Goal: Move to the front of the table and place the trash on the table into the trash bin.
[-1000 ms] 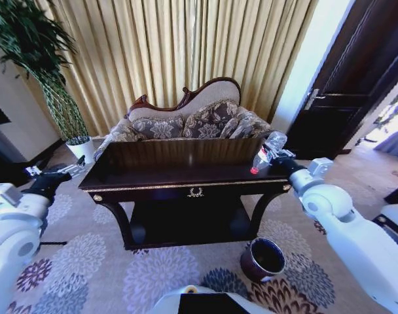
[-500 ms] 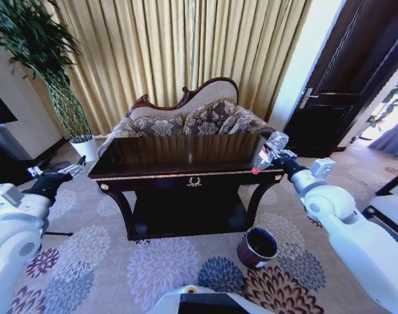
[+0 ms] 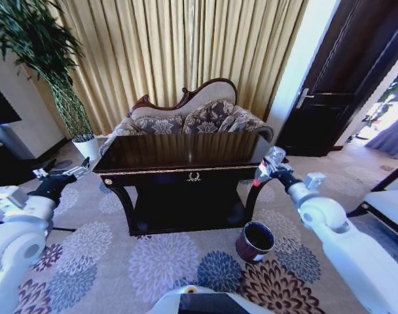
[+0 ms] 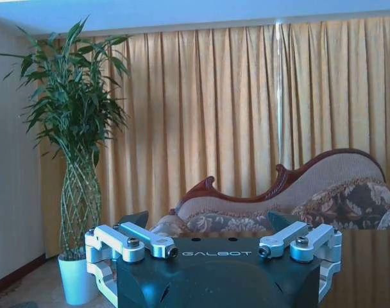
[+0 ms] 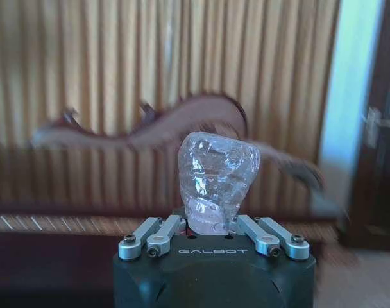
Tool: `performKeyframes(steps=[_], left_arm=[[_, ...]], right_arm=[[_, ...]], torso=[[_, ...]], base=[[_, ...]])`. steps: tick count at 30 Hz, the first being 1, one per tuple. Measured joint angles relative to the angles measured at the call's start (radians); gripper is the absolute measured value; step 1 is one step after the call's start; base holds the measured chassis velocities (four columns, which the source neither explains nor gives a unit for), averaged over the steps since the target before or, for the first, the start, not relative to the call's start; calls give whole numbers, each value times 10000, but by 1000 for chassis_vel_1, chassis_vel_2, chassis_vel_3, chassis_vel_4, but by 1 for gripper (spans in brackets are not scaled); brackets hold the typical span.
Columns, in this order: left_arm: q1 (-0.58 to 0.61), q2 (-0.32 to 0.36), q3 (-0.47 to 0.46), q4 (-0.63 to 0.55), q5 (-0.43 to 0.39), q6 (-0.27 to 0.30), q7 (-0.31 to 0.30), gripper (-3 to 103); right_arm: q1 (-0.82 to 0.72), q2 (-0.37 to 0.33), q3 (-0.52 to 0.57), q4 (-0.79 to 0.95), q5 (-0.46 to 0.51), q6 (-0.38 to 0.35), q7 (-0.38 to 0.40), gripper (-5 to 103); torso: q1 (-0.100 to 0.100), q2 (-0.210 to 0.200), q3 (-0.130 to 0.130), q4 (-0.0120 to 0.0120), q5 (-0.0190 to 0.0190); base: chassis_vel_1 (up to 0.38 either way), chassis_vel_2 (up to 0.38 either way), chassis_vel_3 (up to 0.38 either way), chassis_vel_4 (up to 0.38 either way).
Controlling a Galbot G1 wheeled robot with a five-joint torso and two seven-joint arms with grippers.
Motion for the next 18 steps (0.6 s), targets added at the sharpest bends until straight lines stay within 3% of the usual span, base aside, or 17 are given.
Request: performKeyframes(steps=[8,15,18], left_arm=[[129,-90,-113,-133,63,-51,35,100],[367,-180,-298,-279,92,-139,113,100],[412,-189,-329,-297,102,-172,133,100]], right_arm=[[397,550,-883,-2591,-736,746,-65,25],[1772,1150,-1631,-6133,-1187,1743,-239,25],[2055,1254,-1705,-6862,-1321,2028,-382,25]], torso=[[-3,2,-2,1,-1],[-3,1,-2,1,1],[-3,1,-2,2,0]], base=[[0,0,0,0],[0,0,0,0],[0,0,0,0]])
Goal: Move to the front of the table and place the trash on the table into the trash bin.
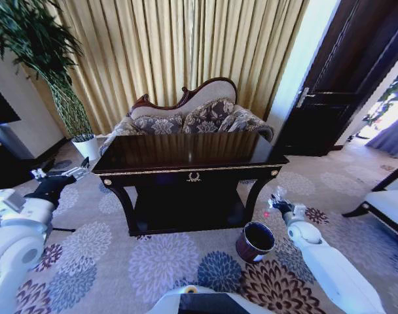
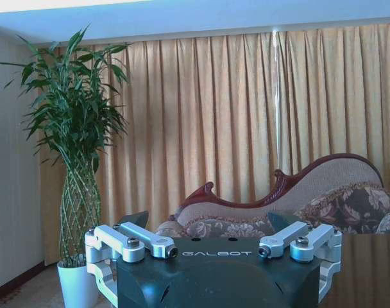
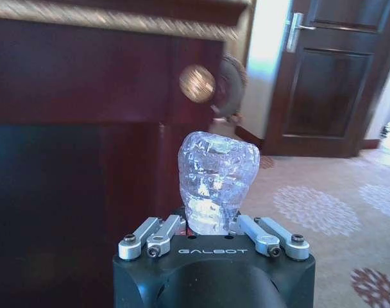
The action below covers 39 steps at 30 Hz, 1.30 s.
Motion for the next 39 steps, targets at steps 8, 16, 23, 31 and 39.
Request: performKeyframes(steps=[8,16,23,31,39], left_arm=[[145,-20,-47,-123,80,-127,49,100],[190,-72,82,-273,218,-208,133,100],[277,-6,-70,-286,220,-286,158,100],[294,35,-66,-275,228,-332,231,100],[203,97,46,-154,269,-411,234,100]], right_arm=[[937,444,-150,-2838,-446,1079,-462,25],[1648,1033,-283,-4028,-1160,1932,-587,25],[1781,1417,-186,-4259,-1601,2061,-588,25],[1771,1434,-118,-4312,-1817,2082,-582,40],[1690,1379,-88,-4233,-1783,2086,-572,68]], torso=[[0,0,0,-2,0],[0,0,0,2,-2],[0,1,0,1,-2],[0,0,0,-1,-1],[0,1,0,-1,-2]], base=[[0,0,0,0],[0,0,0,0],[0,0,0,0],[0,0,0,0],[0,0,0,0]])
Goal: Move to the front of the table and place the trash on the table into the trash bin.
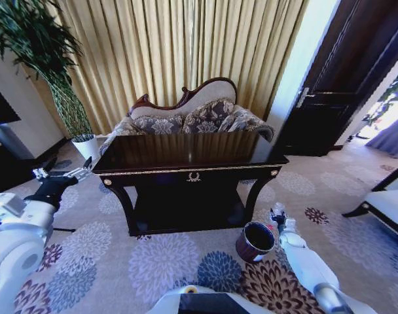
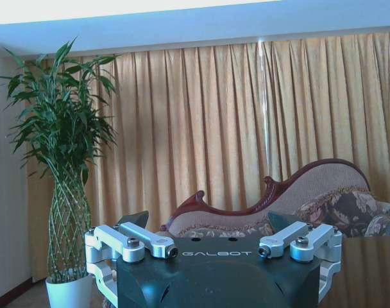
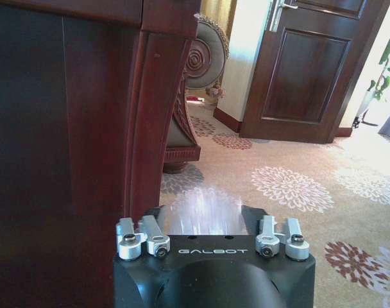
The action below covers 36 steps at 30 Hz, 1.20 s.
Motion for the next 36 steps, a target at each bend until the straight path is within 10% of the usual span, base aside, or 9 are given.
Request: performKeyframes(steps=[9,36], left_arm=[[-33,47,-2,171,-46,-34,-9,100],[-83,0,-36,155,-74,-22,-7,100]], right_arm=[[-42,-166,9,60,37,-6,-1,99],[-848,-611,102,1398,652,-389,-598,100]], torso=[[0,0,0,1,0],[0,0,0,1,1]], base=[[0,0,0,0],[0,0,0,0]])
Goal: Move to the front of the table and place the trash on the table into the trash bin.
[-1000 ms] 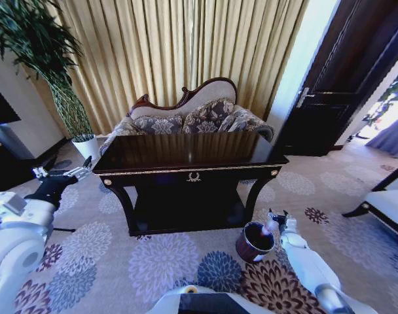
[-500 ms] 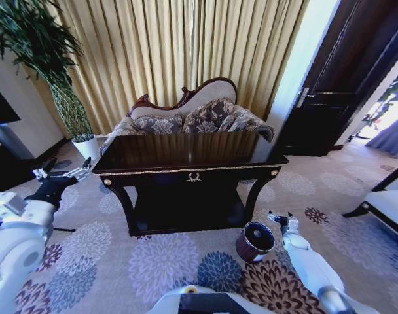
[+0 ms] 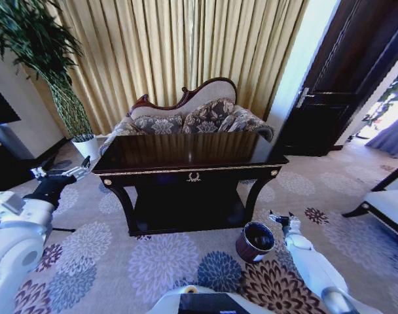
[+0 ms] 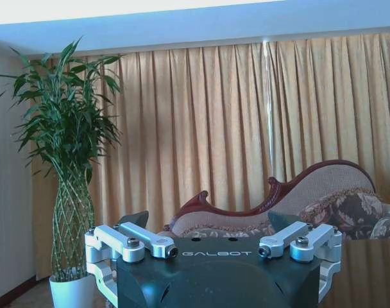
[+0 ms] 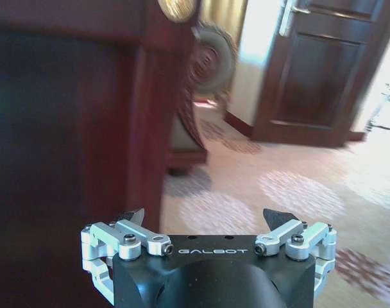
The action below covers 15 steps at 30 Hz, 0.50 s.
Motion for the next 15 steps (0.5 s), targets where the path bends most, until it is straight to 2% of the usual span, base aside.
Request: performKeyframes(steps=[1,3,4,5,7,8,10,13,15], left_arm=[[0,0,0,0,0,0,0,100],[-12,-11,-8,-19,-4,2,-1,100],[-26,-30,-8,-35,-7,10,-1,100],[-26,-30,-8,-35,-7,10,-1,100],[-41,-65,-11,-51,-9,22,-2,100],[-49,-81,-43,-65,-20,22,2,100],[-50,-90,-77,-66,-37,23,2,100],[-39,-165,-249,-158,-177,24,5,100],[-26,-207,-268,-190,-189,25,3,100]], right_arm=[[0,0,0,0,0,0,0,100],[-659,-301,101,1391,500,-231,-605,100],[-1239,-546,221,2711,819,-459,-980,100],[-1239,-546,221,2711,819,-459,-980,100],[-1865,-825,397,4452,1232,-720,-1183,100],[-2149,-959,563,5475,1471,-865,-1197,100],[-2301,-1026,672,6138,1611,-966,-1187,100],[-2662,-1156,894,8313,1897,-1113,-668,100],[-2710,-1174,922,8775,1946,-1153,-535,100]], torso=[[0,0,0,0,0],[0,0,0,0,1],[0,1,-1,-2,-7],[0,1,-1,-2,-7],[0,0,-1,-7,3],[-1,1,-1,0,-5],[-1,2,-2,-1,-9],[0,1,-1,2,-3],[-1,1,-1,1,-4]], base=[[0,0,0,0],[0,0,0,0],[0,0,0,0],[0,0,0,0],[0,0,0,0],[0,0,0,0],[0,0,0,0],[0,0,0,0],[0,0,0,0]])
